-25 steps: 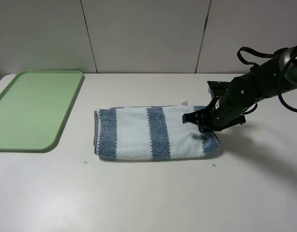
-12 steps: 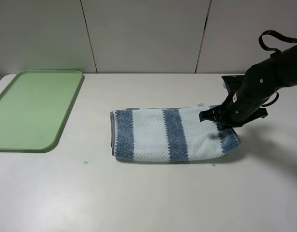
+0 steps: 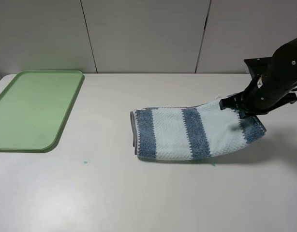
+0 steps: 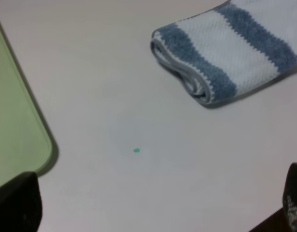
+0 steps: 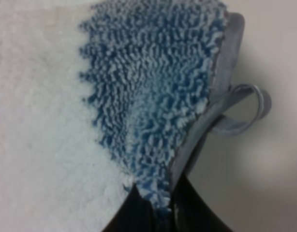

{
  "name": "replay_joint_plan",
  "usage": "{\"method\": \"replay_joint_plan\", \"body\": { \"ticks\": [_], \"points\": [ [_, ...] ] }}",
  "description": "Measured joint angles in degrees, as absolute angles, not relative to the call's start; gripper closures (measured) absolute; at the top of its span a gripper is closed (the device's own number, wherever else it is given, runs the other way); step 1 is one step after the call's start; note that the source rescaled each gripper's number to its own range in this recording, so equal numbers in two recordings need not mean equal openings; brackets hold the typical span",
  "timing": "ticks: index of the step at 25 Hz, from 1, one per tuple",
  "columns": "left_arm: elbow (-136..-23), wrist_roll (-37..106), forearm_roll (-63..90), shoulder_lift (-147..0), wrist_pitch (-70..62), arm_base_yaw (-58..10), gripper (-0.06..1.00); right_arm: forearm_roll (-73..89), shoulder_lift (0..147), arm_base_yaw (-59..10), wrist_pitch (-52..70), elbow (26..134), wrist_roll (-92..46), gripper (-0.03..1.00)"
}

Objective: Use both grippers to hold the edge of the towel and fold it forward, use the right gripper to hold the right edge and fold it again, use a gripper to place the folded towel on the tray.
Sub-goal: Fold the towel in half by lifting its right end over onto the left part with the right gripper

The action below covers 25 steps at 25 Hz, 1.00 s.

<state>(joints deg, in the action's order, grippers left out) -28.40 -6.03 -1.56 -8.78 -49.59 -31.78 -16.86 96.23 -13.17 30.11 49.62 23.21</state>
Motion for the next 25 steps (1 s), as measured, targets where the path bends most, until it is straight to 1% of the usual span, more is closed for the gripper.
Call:
{"method": "replay_joint_plan", "body": {
  "ticks": [12, 19, 25],
  "points": [
    [-28.4, -6.03, -1.56, -8.78, -49.54, -31.78, -0.06, -19.99, 91.88, -12.8, 39.35, 52.33, 23.21, 0.93],
    [-28.4, -6.03, -1.56, -8.78, -49.54, -31.78, -0.06, -18.01, 91.38, -17.16, 41.77, 55.71, 23.21, 0.93],
    [-28.4, -6.03, -1.56, -8.78, -49.54, -31.78, -0.06, -13.49, 91.38, -20.79, 41.72, 56.14, 23.21, 0.93]
  ]
}}
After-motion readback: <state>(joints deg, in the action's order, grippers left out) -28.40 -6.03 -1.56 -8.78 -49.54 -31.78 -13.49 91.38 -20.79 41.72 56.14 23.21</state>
